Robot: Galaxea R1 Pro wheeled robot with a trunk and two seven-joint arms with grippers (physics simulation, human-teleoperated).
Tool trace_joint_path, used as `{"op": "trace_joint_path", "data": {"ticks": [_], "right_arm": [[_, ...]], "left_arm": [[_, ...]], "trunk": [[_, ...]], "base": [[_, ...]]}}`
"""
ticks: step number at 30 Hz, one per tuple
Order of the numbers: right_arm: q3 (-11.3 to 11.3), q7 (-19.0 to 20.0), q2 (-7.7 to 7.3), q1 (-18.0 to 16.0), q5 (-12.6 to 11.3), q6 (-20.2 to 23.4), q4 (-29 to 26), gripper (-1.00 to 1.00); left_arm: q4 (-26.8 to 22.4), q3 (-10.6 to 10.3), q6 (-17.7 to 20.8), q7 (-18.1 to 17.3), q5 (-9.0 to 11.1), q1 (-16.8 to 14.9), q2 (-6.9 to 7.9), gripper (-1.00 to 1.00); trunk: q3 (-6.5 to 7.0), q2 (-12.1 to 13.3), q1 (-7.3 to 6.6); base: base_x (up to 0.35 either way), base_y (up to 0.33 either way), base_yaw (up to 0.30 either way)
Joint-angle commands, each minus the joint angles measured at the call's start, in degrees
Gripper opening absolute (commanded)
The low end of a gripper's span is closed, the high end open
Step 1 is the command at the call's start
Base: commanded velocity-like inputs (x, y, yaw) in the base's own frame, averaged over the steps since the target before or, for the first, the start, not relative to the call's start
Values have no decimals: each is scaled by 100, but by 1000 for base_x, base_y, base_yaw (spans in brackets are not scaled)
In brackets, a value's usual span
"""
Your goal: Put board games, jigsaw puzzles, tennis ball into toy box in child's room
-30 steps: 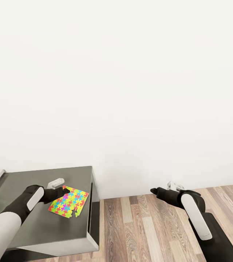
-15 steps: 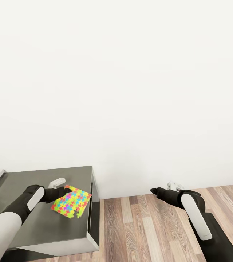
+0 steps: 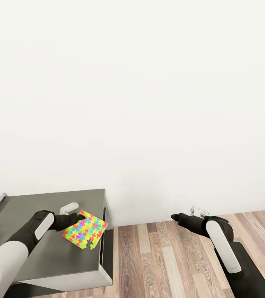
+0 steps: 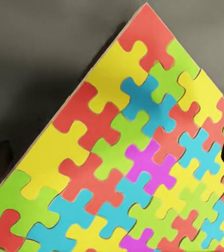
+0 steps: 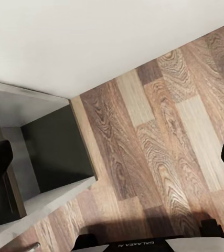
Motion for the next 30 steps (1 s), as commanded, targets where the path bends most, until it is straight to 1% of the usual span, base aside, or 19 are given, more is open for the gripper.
{"op": "trace_joint_path", "data": {"ticks": [1,4,9,12,15,30], "right_arm": [[10,-60,-7,-5,-54,8,-6,100],[10,-60,-5,-5,-54,8,-6,100],[10,-60,-9,-5,-54,8,-6,100],[6,-60,-11,-5,-53,8,-6,100],[3,-60,-11,-4,-53,8,-6,100],[6,-44,-11,-2,-53,-20,1,100]], "left_arm": [[-4,-68,11,-32,-12,-5,6,100],[-5,-134,13,-51,-12,-5,7,100],[-4,-154,14,-131,-12,-5,20,100],[-4,-161,14,-391,-17,-5,22,100],[-4,-165,14,-480,-19,-5,30,100],[-4,-166,14,-525,-27,-5,42,100]], "trunk": [[-11,-11,3],[-11,-11,3],[-11,-11,3],[-11,-11,3],[-11,-11,3],[-11,-11,3]], "base": [[0,0,0],[0,0,0],[0,0,0],[0,0,0],[0,0,0],[0,0,0]]}}
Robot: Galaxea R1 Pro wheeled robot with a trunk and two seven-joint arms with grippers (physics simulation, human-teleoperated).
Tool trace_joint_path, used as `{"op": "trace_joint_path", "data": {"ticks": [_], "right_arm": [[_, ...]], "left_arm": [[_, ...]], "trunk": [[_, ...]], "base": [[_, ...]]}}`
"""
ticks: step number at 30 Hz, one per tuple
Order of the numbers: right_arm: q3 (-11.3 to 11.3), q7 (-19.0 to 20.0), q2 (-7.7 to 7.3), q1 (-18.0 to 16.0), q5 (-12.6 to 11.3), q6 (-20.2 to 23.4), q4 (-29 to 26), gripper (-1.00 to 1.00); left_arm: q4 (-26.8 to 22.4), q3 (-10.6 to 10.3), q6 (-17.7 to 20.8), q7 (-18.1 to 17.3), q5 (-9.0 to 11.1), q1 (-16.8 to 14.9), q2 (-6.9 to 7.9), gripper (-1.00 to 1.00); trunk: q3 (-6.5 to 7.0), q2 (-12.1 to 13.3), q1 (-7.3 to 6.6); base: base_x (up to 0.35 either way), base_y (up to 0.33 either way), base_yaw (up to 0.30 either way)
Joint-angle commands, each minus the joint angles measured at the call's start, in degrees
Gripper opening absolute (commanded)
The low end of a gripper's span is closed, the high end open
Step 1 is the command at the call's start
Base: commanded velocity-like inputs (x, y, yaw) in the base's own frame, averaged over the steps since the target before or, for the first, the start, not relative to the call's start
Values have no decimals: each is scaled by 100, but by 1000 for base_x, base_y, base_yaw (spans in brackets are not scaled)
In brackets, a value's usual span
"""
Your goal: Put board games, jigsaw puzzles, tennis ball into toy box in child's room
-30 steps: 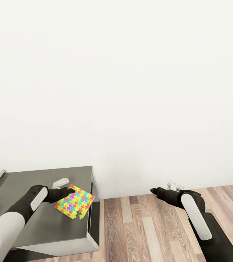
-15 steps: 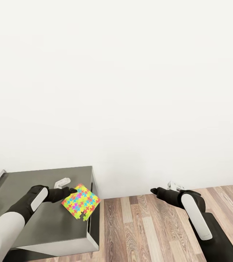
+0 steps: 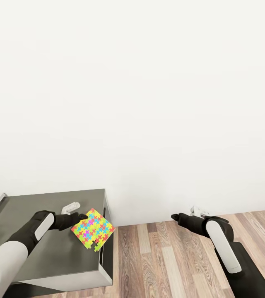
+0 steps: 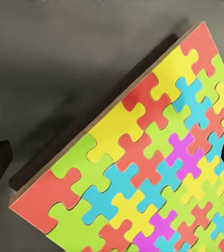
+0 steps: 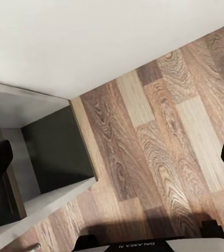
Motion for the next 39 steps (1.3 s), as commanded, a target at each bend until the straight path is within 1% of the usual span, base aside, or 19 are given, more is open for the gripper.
{"op": "trace_joint_path", "data": {"ticks": [1,4,6,7,8,10,12,13,14,15,16,17,18,21,22,27,30,35,39], "right_arm": [[9,-49,-5,-6,-54,6,-6,100],[7,51,-5,-3,-54,3,-1,100],[4,115,-5,-6,-51,2,2,100],[0,154,-5,-7,-49,1,3,100],[-4,173,-5,-7,-48,1,3,100],[-17,243,-5,-8,-51,3,0,100],[-25,287,-5,-8,-52,5,-1,100],[-30,338,-5,-7,-53,7,-4,100],[-31,366,-5,-7,-53,7,-6,100],[-34,431,-7,-8,-52,8,-9,100],[-37,465,-8,-8,-51,8,-10,100],[-39,535,-10,-5,-49,9,-18,100],[-39,571,-9,-4,-50,9,-29,100],[-38,719,-6,-1,-47,14,-145,100],[-38,777,-10,0,-51,17,-198,100],[-39,804,-7,0,-54,25,-219,100],[-43,823,-6,0,-54,27,-223,100],[-46,961,-9,0,-54,27,-220,100],[-47,1229,-12,0,-53,22,-208,100]], "left_arm": [[-4,-26,8,-17,-3,-5,11,100],[-16,1,5,-36,-2,-5,55,100],[-90,23,9,-80,32,-5,174,100],[-179,30,24,-168,54,-5,290,100],[-223,33,36,-235,61,-5,349,100],[-342,48,108,-668,77,-5,595,100],[-372,78,139,-954,76,-3,725,100],[-391,138,159,-1259,76,-1,864,100],[-398,179,168,-1416,76,0,936,100],[-408,277,180,-1724,75,5,1081,100],[-411,332,186,-1872,75,6,1151,100],[-417,453,195,-2150,75,13,1283,100],[-418,515,199,-2280,75,19,1344,100],[-423,817,279,-2882,75,48,1623,100],[-425,1034,444,-3466,75,71,1808,100],[-430,1134,540,-4283,72,85,1912,100],[-444,1150,606,-4947,59,90,1931,100],[-450,1147,649,-5724,18,96,1941,100],[-451,1141,650,-6127,4,99,1942,100]], "trunk": [[-11,-11,3],[-11,-11,3],[-11,-11,3],[-11,-11,3],[-11,-11,3],[-11,-11,3],[-11,-11,3],[-11,-11,3],[-11,-11,3],[-11,-11,3],[-11,-11,3],[-11,-11,3],[-11,-11,3],[-11,-11,3],[-11,-11,3],[-11,-11,3],[-11,-11,3],[-11,-11,3],[-10,-11,3]], "base": [[0,0,0],[0,0,0],[0,0,0],[0,0,0],[0,0,0],[0,0,0],[0,0,0],[0,0,0],[0,0,0],[0,0,0],[0,0,0],[0,0,0],[0,0,0],[0,0,0],[0,0,0],[0,0,0],[0,0,0],[0,0,0],[0,0,1]]}}
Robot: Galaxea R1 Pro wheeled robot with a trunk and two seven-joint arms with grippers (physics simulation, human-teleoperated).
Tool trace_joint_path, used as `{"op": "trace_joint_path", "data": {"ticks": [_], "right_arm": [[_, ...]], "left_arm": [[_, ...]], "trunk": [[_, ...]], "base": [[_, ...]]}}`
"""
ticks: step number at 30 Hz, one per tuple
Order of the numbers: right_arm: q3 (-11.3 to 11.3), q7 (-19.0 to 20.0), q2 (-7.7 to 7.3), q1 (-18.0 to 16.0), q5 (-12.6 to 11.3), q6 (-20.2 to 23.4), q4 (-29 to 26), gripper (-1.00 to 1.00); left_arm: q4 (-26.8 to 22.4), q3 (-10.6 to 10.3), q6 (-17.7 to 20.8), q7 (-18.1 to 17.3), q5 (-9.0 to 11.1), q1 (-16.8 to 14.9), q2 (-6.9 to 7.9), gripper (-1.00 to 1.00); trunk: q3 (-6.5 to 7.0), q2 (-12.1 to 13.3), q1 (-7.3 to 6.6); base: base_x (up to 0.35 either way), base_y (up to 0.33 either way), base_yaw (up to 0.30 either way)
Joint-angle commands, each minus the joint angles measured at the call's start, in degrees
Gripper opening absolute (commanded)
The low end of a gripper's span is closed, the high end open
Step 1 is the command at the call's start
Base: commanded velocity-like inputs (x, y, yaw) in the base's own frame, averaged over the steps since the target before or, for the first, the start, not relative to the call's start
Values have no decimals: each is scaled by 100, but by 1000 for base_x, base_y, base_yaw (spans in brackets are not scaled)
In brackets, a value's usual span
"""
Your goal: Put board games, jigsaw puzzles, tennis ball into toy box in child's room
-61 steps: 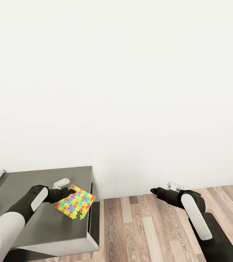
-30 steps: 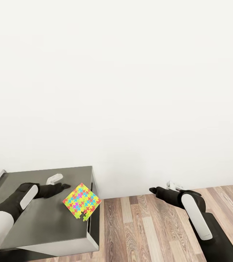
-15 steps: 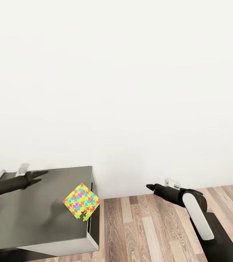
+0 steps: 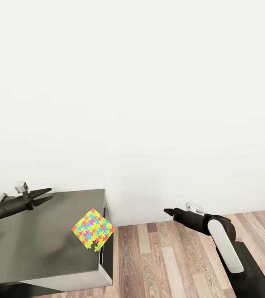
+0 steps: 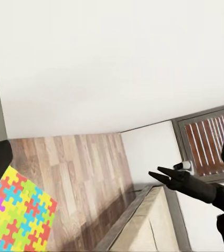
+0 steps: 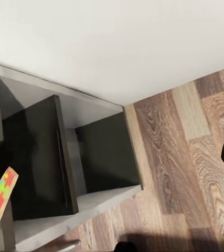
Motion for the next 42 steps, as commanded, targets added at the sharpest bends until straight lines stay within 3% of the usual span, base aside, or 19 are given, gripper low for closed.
{"op": "trace_joint_path", "data": {"ticks": [1,13,18,24,36,42], "right_arm": [[5,39,-7,-5,-55,8,1,100],[-37,643,-24,9,-49,-19,40,100],[-262,733,-28,23,-54,-20,46,100],[-365,1015,-36,33,-49,-23,54,100],[-390,1097,-61,39,-49,-29,61,100],[-587,1098,-39,59,-55,-29,72,100]], "left_arm": [[0,-6,56,-82,18,-4,0,100],[-19,-26,54,-241,27,-3,-2,100],[-31,-34,47,-460,23,1,-2,100],[-35,-42,20,-597,19,5,-48,100],[-35,-45,4,-609,15,6,-63,100],[-64,-82,-4,-604,11,6,-68,100]], "trunk": [[-9,-11,3],[79,-11,3],[122,-11,3],[175,-11,3],[281,-11,3],[336,-11,3]], "base": [[0,0,14],[0,0,89],[0,0,112],[0,0,109],[-5,-2,99],[-103,-99,81]]}}
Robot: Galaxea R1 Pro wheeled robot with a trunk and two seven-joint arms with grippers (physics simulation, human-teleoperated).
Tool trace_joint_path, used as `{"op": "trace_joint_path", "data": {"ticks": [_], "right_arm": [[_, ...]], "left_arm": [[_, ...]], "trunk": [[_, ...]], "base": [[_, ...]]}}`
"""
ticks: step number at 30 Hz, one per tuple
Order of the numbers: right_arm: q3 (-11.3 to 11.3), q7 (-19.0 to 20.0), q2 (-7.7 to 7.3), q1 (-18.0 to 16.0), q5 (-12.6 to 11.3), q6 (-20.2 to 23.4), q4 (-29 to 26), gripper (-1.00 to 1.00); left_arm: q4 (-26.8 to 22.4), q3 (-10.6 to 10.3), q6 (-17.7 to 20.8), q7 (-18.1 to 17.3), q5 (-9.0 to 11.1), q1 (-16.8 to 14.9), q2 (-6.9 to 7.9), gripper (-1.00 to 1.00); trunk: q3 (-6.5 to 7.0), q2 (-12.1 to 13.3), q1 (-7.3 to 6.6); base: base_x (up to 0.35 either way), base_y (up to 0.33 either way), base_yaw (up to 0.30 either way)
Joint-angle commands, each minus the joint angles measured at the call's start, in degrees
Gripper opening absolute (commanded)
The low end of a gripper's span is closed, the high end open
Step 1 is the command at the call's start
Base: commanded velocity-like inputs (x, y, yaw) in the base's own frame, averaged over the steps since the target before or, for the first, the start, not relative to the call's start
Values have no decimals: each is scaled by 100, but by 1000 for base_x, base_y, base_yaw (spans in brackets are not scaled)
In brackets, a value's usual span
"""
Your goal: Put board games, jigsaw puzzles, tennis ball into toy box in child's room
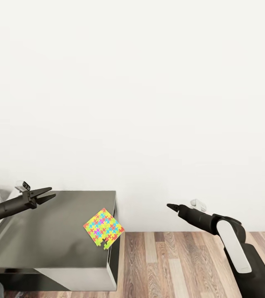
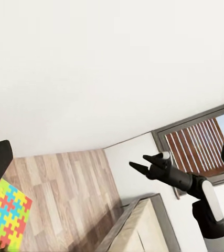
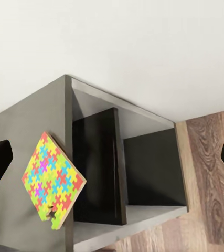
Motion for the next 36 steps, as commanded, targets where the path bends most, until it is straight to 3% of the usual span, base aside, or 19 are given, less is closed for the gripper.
{"op": "trace_joint_path", "data": {"ticks": [1,31,36], "right_arm": [[-31,-23,5,-2,-32,26,-4,100],[-173,-22,-22,2,-33,27,15,100],[-174,-22,-28,2,-33,34,15,100]], "left_arm": [[-2,-10,60,-13,11,-6,0,100],[-6,-29,56,24,-24,-5,1,100],[-12,-183,51,38,-30,-5,-2,100]], "trunk": [[-2,-11,3],[284,-11,3],[332,-11,3]], "base": [[-37,-38,48],[-3,-3,3],[0,0,0]]}}
